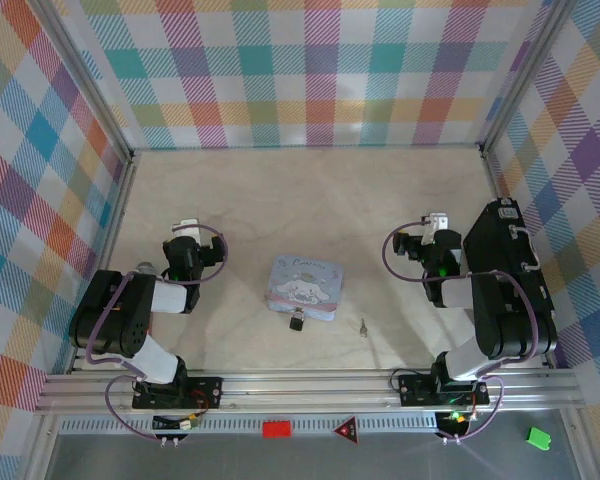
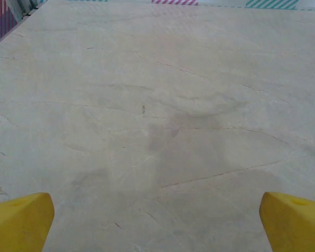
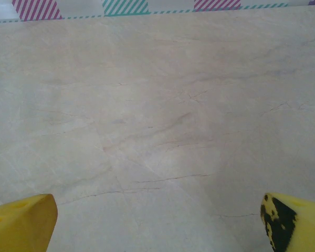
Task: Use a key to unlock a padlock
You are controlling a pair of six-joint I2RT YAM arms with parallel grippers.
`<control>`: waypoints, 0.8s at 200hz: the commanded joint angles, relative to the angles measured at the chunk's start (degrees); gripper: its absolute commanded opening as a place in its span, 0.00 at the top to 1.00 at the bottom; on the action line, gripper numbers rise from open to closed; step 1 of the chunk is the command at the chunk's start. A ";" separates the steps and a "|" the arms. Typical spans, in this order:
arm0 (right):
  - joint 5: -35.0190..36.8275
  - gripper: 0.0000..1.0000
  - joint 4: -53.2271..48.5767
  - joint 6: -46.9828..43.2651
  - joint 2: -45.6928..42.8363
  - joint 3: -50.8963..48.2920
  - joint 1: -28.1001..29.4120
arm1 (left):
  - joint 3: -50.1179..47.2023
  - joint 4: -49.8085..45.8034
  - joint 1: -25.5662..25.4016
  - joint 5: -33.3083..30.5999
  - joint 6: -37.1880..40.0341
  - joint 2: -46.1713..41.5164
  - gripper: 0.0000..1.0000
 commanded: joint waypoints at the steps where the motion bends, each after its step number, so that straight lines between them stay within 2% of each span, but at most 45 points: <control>1: -1.13 0.01 1.75 -0.46 0.58 0.90 -0.17 | 0.95 1.98 -0.52 -0.53 0.82 0.55 0.00; 160: -1.22 0.01 1.64 -0.44 0.61 1.00 -0.28 | 1.57 0.82 0.13 0.84 0.33 0.64 0.00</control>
